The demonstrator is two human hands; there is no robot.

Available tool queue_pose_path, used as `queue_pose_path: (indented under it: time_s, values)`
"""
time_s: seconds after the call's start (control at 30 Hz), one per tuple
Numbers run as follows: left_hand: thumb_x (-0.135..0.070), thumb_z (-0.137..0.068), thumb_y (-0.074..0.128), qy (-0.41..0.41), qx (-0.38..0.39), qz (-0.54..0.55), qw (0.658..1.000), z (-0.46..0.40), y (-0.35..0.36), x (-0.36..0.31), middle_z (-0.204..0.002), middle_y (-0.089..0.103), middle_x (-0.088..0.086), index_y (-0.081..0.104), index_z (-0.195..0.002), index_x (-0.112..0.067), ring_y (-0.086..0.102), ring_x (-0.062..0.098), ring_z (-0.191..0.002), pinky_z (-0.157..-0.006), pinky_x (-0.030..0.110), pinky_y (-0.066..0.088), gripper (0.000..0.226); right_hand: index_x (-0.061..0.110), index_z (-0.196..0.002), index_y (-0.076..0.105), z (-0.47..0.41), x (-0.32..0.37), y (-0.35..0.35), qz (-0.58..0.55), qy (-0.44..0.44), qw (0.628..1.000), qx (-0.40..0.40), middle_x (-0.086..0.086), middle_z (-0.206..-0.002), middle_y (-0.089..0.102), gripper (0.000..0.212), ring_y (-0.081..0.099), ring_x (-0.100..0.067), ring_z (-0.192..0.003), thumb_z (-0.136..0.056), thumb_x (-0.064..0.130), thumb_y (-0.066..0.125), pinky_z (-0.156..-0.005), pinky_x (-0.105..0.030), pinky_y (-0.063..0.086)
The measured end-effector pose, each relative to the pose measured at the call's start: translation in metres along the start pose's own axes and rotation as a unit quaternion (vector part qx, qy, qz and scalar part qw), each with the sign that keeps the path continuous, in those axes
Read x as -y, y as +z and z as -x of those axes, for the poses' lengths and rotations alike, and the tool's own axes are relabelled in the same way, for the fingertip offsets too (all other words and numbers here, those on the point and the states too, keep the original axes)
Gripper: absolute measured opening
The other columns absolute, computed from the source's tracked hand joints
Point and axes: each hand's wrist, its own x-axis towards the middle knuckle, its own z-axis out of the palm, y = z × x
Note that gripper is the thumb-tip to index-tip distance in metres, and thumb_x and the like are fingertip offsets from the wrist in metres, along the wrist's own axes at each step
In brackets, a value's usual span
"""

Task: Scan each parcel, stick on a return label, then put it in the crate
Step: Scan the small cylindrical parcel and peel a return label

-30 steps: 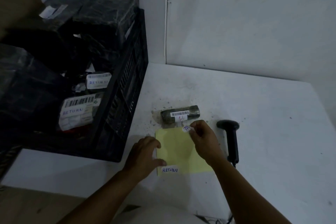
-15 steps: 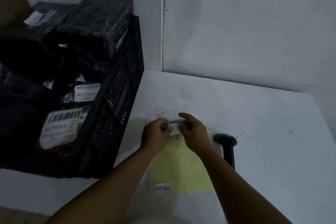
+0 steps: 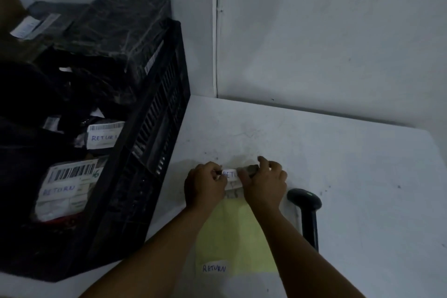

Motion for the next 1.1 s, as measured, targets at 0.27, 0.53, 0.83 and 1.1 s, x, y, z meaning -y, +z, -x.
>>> queue_pose_path:
  time_s: [0.27, 0.53, 0.83, 1.1]
  values:
    - [-0.047, -0.079, 0.077, -0.128, 0.002, 0.04, 0.991, -0.005, 0.006, -0.007, -0.107, 0.047, 0.001, 0.067, -0.089, -0.027, 0.059, 0.021, -0.08, -0.067, 0.026, 0.047, 0.024, 0.018, -0.132, 0.057, -0.005, -0.005, 0.005, -0.109, 0.044, 0.992, 0.053, -0.006, -0.118, 0.063, 0.052, 0.061, -0.023, -0.102, -0.095, 0.054, 0.054, -0.081, -0.039, 0.057]
    - [-0.038, -0.088, 0.072, -0.092, 0.01, 0.059, 0.994, -0.006, 0.0, 0.003, -0.107, 0.067, 0.012, 0.077, -0.097, -0.017, 0.068, 0.026, -0.081, -0.074, 0.038, 0.06, 0.024, 0.016, -0.135, 0.057, -0.005, -0.005, 0.002, -0.129, 0.043, 0.988, 0.07, -0.008, -0.117, 0.065, 0.049, 0.065, -0.021, -0.096, -0.098, 0.048, 0.054, -0.079, -0.037, 0.058]
    - [-0.026, -0.078, 0.081, 0.044, 0.093, 0.007, 0.995, 0.023, -0.012, 0.008, -0.12, 0.058, 0.005, 0.064, -0.127, -0.017, 0.058, 0.02, -0.106, -0.091, 0.03, 0.051, 0.053, 0.019, -0.136, 0.057, 0.003, -0.014, -0.006, -0.191, 0.031, 0.979, 0.059, -0.01, -0.114, 0.07, 0.049, 0.063, -0.019, -0.087, -0.095, 0.046, 0.06, -0.074, -0.033, 0.056]
    - [-0.035, -0.081, 0.074, 0.157, -0.042, 0.021, 0.987, 0.04, -0.092, -0.035, -0.12, 0.058, -0.003, 0.061, -0.127, -0.023, 0.055, 0.016, -0.109, -0.092, 0.031, 0.049, 0.05, 0.023, -0.13, 0.06, 0.006, 0.039, -0.085, -0.308, -0.063, 0.949, -0.017, -0.002, -0.112, 0.07, 0.047, 0.063, -0.017, -0.099, -0.094, 0.054, 0.057, -0.086, -0.035, 0.049]
